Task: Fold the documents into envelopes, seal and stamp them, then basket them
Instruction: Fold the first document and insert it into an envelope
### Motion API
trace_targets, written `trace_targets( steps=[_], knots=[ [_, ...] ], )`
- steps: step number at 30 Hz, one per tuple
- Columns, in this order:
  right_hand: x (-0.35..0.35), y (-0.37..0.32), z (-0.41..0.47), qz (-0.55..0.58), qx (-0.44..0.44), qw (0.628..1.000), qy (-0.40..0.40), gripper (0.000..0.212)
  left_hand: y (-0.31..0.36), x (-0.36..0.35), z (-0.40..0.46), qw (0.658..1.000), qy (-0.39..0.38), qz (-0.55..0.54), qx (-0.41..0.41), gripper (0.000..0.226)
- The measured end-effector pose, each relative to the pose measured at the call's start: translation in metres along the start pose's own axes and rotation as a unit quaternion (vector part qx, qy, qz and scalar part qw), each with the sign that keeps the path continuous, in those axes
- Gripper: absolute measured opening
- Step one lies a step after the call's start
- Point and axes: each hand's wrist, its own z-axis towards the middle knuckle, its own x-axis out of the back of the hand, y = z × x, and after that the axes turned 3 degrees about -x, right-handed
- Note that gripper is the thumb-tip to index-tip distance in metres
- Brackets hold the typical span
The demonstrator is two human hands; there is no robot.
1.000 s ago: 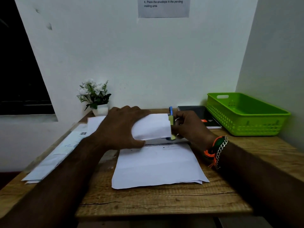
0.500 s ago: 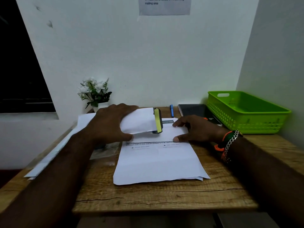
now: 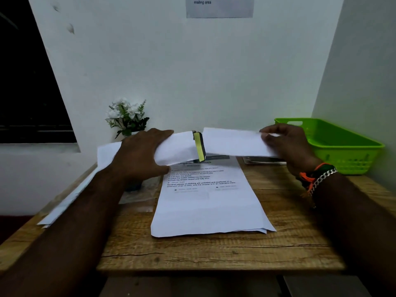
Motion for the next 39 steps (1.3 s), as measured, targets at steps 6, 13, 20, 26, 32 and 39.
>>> trace_targets(
  steps=[6,13,20,26,32,39],
  knots=[
    [0.005,0.001,0.003,-0.008,0.047,0.995,0.084,0.013,0.0,0.0,0.0,1.0,0.005,0.009,0.013,0.106],
    [-0.002,0.001,-0.001,-0.01,0.072,0.997,0.025,0.013,0.002,-0.001,0.002,1.0,0.008,0.024,0.013,0.109],
    [-0.009,-0.004,-0.009,-0.014,0.08,0.996,-0.032,0.007,0.005,-0.001,0.004,0.999,0.01,0.032,0.003,0.109],
    [-0.02,-0.003,-0.015,-0.015,0.098,0.994,-0.053,0.006,0.024,-0.008,0.006,0.997,0.005,0.043,-0.062,0.102],
    [-0.014,-0.009,-0.013,-0.008,0.111,0.994,-0.012,0.008,0.03,-0.012,0.006,0.997,0.002,0.031,-0.069,0.101],
    [-0.016,-0.012,-0.016,0.01,0.096,0.995,-0.015,0.009,0.035,-0.011,0.005,0.998,0.012,0.018,-0.067,0.099]
  ],
)
